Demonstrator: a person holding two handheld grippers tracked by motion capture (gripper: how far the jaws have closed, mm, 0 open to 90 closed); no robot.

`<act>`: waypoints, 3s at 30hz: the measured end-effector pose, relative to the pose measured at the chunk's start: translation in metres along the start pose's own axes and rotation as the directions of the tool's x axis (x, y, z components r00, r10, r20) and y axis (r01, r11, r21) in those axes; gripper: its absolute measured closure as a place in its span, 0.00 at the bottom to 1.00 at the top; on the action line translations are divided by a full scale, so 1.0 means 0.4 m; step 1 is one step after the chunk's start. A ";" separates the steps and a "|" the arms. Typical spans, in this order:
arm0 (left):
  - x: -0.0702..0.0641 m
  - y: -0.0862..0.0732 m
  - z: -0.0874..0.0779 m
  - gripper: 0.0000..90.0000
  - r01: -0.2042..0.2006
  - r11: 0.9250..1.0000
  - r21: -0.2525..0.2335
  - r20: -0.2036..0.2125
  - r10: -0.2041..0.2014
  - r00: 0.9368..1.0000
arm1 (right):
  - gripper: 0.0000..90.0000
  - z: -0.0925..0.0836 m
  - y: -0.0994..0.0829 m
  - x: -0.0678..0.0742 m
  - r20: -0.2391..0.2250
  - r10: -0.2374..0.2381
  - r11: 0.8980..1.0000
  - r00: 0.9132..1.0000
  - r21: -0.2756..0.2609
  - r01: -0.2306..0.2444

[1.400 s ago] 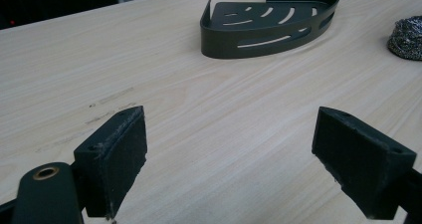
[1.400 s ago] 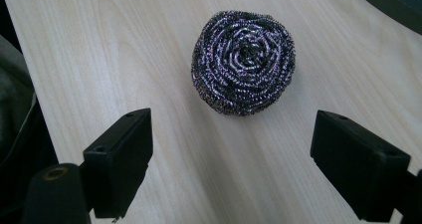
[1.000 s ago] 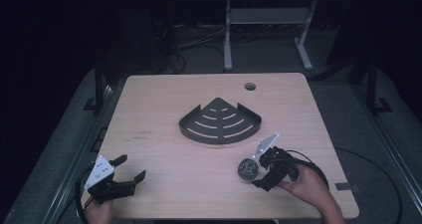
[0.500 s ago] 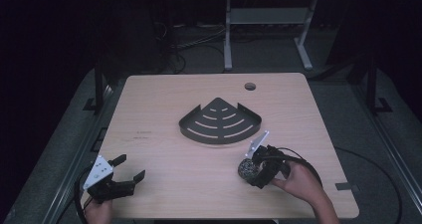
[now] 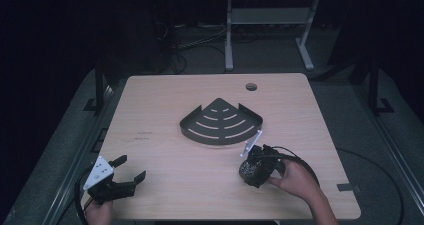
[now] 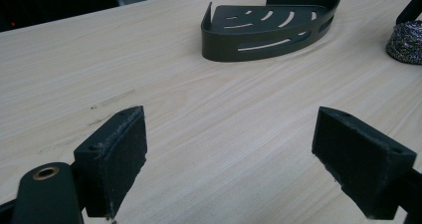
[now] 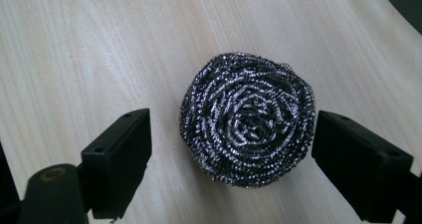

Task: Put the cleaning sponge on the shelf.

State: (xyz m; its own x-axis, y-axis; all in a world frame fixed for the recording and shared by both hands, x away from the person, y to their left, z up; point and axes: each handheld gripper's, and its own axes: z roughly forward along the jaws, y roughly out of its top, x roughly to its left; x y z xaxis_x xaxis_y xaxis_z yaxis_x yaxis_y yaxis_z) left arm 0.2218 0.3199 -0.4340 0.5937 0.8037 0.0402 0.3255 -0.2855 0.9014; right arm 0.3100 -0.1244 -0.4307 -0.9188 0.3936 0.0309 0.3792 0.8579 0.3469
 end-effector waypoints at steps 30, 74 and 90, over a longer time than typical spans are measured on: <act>0.003 0.000 -0.002 0.15 0.008 1.000 -0.008 -0.001 -0.008 1.000 | 0.35 0.027 0.017 -0.017 -0.020 -0.011 0.998 1.000 0.054 0.012; -0.002 0.004 0.002 0.15 0.003 1.000 -0.012 0.010 -0.003 1.000 | 0.36 -0.054 0.114 -0.059 -0.061 -0.032 0.999 0.998 0.006 0.032; -0.002 0.003 0.002 0.15 0.004 1.000 -0.011 0.006 -0.004 1.000 | 0.36 -0.068 0.165 -0.094 -0.058 -0.045 0.999 0.997 0.013 0.045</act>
State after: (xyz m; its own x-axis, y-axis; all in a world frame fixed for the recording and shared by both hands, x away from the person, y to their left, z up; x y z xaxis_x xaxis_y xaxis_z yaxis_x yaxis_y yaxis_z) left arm 0.2223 0.3185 -0.4332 0.5969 0.8016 0.0336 0.3201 -0.2763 0.9062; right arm 0.3668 -0.0914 -0.3835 -0.9396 0.3351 0.0700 0.3385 0.8790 0.3359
